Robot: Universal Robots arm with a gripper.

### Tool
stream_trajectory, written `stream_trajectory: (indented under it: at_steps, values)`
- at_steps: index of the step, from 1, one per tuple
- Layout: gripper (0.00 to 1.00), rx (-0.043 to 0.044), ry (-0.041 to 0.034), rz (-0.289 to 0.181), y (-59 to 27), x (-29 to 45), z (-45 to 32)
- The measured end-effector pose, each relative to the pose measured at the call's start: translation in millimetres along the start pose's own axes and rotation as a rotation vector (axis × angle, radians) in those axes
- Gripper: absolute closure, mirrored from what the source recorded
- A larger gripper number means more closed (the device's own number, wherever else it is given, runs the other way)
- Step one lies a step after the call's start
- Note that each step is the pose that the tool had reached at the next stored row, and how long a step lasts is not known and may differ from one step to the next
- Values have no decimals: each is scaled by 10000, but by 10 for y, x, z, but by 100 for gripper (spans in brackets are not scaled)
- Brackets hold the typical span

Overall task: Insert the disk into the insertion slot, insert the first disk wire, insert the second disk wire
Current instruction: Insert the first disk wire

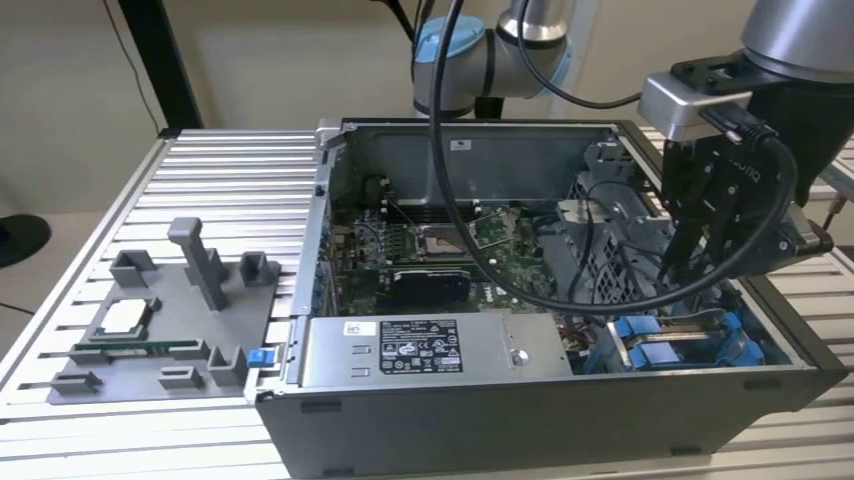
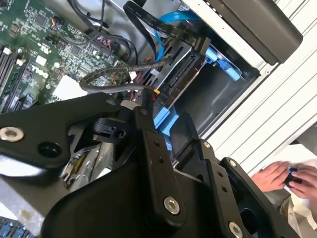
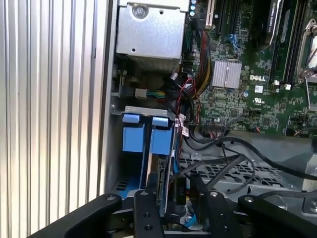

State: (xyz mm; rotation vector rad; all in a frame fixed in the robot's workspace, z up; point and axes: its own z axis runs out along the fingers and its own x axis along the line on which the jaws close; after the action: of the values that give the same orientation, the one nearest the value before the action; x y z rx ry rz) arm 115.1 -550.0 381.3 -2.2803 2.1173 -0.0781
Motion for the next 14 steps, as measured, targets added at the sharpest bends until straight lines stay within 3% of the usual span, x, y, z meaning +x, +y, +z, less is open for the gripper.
stream_trajectory:
  at_steps: [4, 7, 14]
  values:
    - [0, 29, -122, 9, 1, 0, 5]
    - [0, 54, -324, 21, 2, 0, 9]
    - [0, 60, -381, -30, 1, 0, 8]
